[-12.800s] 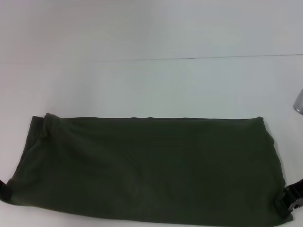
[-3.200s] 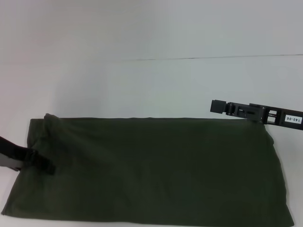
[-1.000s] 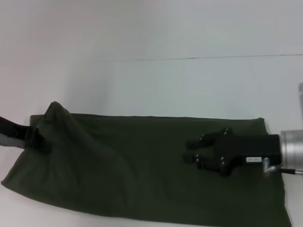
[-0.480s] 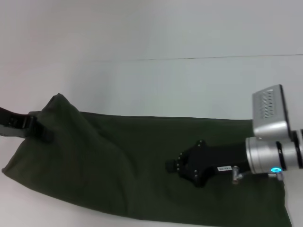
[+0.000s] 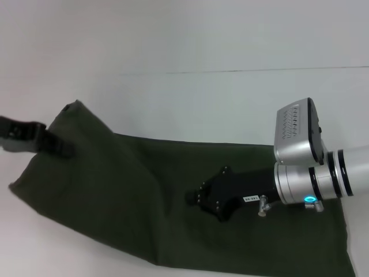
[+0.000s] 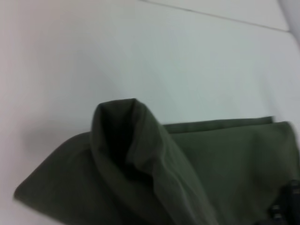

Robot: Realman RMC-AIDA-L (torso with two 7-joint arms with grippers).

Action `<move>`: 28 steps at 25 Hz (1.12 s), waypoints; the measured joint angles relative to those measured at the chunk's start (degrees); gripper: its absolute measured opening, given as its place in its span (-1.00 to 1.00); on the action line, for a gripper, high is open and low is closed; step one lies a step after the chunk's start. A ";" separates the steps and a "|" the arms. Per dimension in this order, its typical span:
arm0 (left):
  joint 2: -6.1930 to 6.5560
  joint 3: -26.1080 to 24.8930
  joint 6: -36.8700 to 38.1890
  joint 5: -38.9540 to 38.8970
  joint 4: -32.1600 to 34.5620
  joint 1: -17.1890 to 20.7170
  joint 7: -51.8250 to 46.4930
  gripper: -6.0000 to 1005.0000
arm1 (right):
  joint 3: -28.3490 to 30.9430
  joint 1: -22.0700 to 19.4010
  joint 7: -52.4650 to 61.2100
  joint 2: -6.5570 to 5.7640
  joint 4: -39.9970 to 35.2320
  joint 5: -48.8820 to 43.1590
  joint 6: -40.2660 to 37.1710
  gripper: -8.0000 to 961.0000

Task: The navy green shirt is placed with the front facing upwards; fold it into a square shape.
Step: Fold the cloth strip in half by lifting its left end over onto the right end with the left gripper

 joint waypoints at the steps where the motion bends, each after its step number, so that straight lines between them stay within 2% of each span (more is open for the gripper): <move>1: 0.03 -0.02 0.57 -1.27 0.01 -0.02 0.00 -0.79 | -0.02 0.11 0.00 0.00 0.21 0.21 0.21 -0.99; 7: -0.05 0.05 1.57 -7.11 0.11 -0.11 -0.01 -0.79 | -0.80 1.49 -0.01 0.06 2.46 1.40 2.61 -0.99; 13: -0.26 0.09 1.94 -9.15 0.10 -0.12 -0.01 -0.79 | -1.57 3.87 -1.95 0.21 6.14 3.79 6.17 -0.98; 23: -0.16 -0.02 3.76 -14.11 0.02 0.68 1.04 -0.79 | -0.76 9.60 -7.27 0.81 14.40 8.23 14.06 -0.98; 28: -0.30 -0.03 3.78 -15.49 -0.15 0.90 2.02 -0.79 | -0.71 11.80 -8.76 0.81 16.94 10.63 15.43 -0.98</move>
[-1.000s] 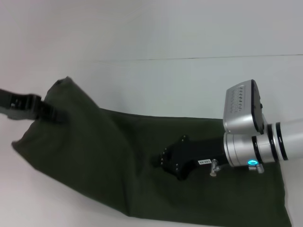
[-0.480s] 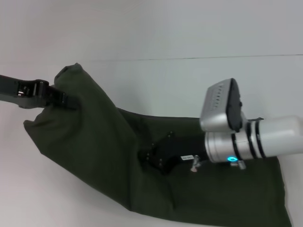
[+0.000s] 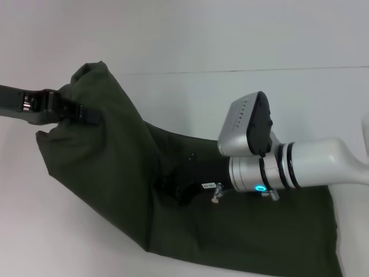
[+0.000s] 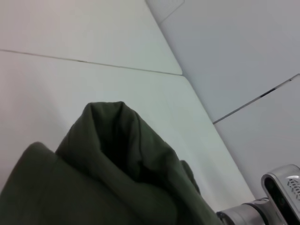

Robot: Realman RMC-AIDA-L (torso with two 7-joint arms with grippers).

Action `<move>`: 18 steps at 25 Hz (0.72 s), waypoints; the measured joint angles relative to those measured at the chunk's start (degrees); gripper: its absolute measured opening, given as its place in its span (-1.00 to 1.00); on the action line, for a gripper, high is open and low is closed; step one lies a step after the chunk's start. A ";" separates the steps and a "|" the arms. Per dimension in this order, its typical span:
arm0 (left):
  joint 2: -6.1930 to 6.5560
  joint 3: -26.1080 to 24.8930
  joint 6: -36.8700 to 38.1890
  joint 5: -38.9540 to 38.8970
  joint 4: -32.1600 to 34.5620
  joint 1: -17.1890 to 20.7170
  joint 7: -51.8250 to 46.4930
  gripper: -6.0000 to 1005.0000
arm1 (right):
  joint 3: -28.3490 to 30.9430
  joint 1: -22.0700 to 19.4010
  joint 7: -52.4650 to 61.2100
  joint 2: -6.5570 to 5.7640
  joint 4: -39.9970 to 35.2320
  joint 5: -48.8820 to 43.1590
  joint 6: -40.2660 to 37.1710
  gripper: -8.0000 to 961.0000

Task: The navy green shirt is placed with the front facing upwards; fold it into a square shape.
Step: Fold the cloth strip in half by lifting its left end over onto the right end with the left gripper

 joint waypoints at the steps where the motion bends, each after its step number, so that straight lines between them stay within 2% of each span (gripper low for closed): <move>1: 0.03 0.00 0.01 -0.27 -0.02 0.10 0.07 -0.79 | 0.04 0.50 -0.05 -0.01 0.34 0.21 0.06 -0.98; 5: 0.34 -1.46 0.73 -0.58 0.10 0.34 0.66 -0.79 | 1.14 2.50 -0.90 -0.02 1.82 1.07 0.24 -0.98; 13: 1.48 -8.99 5.85 -1.61 0.21 0.65 3.37 -0.79 | 5.00 5.78 -3.03 -0.02 4.07 1.22 0.61 -0.98; 18: 2.24 -10.39 6.94 -3.04 0.83 1.61 3.57 -0.79 | 6.18 7.60 -4.26 -0.01 5.31 1.08 0.61 -0.98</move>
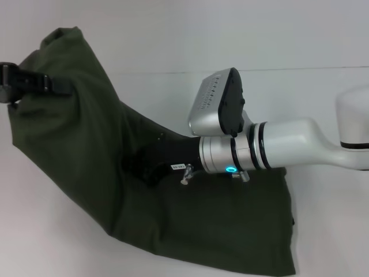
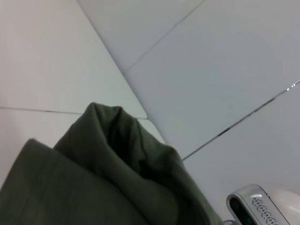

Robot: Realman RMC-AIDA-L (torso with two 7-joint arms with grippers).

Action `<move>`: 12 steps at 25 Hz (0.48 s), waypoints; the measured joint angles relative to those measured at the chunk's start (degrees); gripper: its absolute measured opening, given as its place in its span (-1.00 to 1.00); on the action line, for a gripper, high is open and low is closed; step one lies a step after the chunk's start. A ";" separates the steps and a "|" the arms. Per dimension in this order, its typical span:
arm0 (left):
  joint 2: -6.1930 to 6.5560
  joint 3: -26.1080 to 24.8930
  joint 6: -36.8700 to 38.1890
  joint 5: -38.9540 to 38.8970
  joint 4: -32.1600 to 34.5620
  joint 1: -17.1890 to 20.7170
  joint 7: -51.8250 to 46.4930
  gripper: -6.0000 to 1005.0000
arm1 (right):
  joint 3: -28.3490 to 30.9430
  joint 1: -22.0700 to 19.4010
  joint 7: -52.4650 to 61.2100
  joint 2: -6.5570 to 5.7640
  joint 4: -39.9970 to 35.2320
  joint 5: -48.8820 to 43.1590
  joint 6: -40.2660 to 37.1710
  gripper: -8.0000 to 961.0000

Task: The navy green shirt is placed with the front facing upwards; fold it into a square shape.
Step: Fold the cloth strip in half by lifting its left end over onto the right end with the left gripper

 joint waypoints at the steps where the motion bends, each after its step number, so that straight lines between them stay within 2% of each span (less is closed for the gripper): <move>1: 0.00 0.00 0.00 0.00 0.00 0.00 0.00 -0.79 | 0.23 0.26 -0.18 0.00 0.21 -0.01 0.00 -0.98; 6: -0.26 0.74 -0.43 -0.28 -0.21 0.56 0.22 -0.79 | 1.28 0.21 -0.25 0.00 0.43 -0.18 0.00 -0.98; 12: -2.01 2.77 -1.74 -0.10 -1.16 0.95 1.07 -0.79 | 1.58 -2.49 -0.27 -0.14 0.25 -0.03 -0.33 -0.98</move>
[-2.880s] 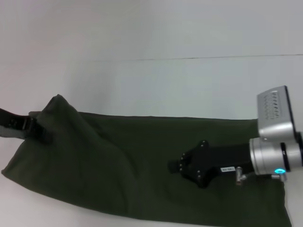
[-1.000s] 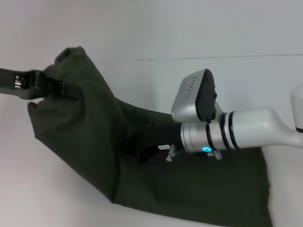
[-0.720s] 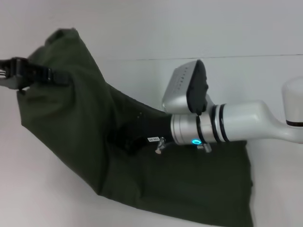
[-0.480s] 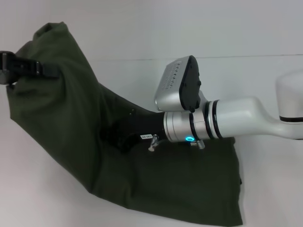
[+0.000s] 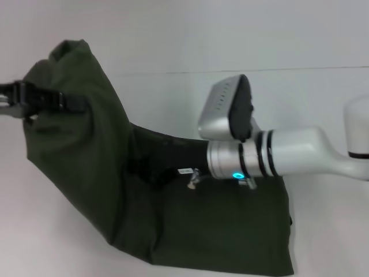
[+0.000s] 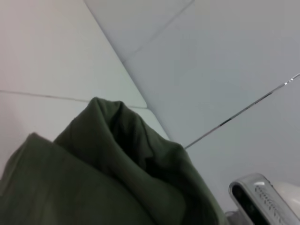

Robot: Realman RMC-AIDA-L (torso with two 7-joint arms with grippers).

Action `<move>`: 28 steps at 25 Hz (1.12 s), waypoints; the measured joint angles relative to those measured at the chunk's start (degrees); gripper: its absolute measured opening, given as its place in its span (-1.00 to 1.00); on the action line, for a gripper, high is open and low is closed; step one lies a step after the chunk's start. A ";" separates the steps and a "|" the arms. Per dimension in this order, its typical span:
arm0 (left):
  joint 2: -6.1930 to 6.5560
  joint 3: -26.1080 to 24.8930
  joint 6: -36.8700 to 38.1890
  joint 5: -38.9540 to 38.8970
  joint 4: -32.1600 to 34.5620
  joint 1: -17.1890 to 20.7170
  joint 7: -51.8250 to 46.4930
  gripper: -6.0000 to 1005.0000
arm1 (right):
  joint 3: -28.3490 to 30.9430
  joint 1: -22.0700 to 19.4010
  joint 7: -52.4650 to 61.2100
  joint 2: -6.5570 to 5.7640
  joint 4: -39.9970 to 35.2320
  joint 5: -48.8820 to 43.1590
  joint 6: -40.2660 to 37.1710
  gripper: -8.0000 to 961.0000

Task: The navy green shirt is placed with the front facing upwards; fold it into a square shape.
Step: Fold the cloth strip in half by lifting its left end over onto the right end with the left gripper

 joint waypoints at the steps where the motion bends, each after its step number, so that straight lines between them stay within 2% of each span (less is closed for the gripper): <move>1: -0.22 0.39 -0.34 -0.08 -0.23 0.08 0.11 -0.79 | 1.27 -2.07 0.00 -0.26 -0.69 0.12 -0.67 -0.98; 3: -0.87 1.11 -1.10 -0.14 -0.91 0.19 0.48 -0.79 | 1.99 -3.23 0.00 -0.38 -1.18 0.10 -1.05 -0.98; 9: -2.60 1.46 -2.53 -0.15 -2.40 -0.25 1.30 -0.79 | 8.08 -13.90 0.56 -1.02 -7.19 0.86 -5.80 -0.98; 16: -6.03 2.81 -5.28 -0.21 -4.23 -0.70 2.26 -0.79 | 15.79 -27.04 0.62 -1.81 -13.31 12.04 -13.27 -0.98; 20: -8.28 2.99 -6.74 -0.28 -5.77 -1.31 3.66 -0.79 | 17.62 -32.27 0.69 -2.27 -15.77 17.26 -16.32 -0.96; 24: -10.26 3.22 -8.26 -0.31 -7.02 -1.60 4.51 -0.79 | 19.62 -35.42 0.71 -2.34 -16.80 20.20 -17.03 -0.60; 28: -12.38 4.08 -10.97 -0.32 -8.33 -1.62 5.58 -0.79 | 20.59 -36.81 0.64 -2.28 -16.84 20.66 -17.20 -0.30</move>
